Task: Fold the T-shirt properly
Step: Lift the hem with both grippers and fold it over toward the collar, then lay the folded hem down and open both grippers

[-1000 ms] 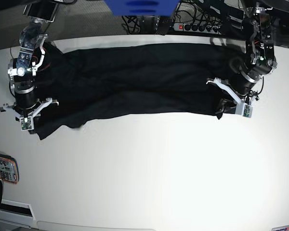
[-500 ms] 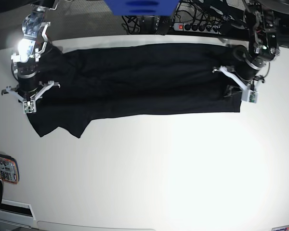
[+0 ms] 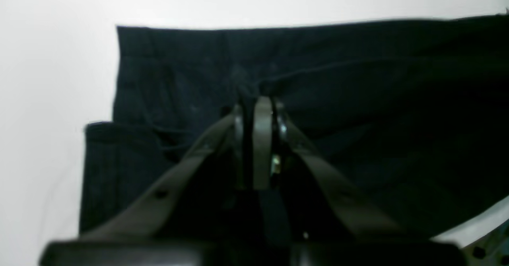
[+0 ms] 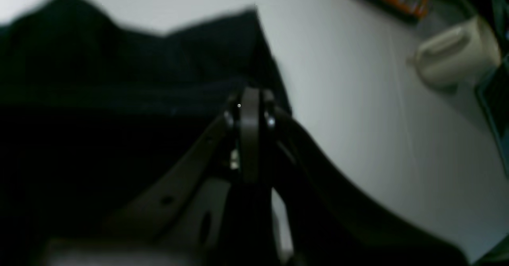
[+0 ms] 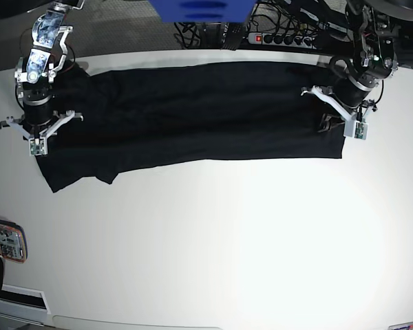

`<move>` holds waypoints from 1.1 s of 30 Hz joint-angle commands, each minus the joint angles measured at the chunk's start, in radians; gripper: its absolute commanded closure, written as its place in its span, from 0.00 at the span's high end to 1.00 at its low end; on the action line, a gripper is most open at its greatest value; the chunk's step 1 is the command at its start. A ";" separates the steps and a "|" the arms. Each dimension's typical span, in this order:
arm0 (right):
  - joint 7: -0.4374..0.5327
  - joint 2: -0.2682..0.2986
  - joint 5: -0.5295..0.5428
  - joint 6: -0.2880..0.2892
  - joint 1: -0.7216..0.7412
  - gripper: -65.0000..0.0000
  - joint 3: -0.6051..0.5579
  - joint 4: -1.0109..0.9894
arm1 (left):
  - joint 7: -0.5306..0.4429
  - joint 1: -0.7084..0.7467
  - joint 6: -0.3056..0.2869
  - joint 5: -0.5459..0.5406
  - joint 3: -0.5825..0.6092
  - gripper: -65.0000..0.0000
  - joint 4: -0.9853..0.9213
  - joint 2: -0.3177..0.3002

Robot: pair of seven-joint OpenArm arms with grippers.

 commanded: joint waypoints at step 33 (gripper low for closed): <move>-0.035 0.012 -0.109 -0.011 -0.128 0.00 0.001 0.053 | -0.019 0.070 -0.006 -0.007 -0.095 0.00 0.017 -0.003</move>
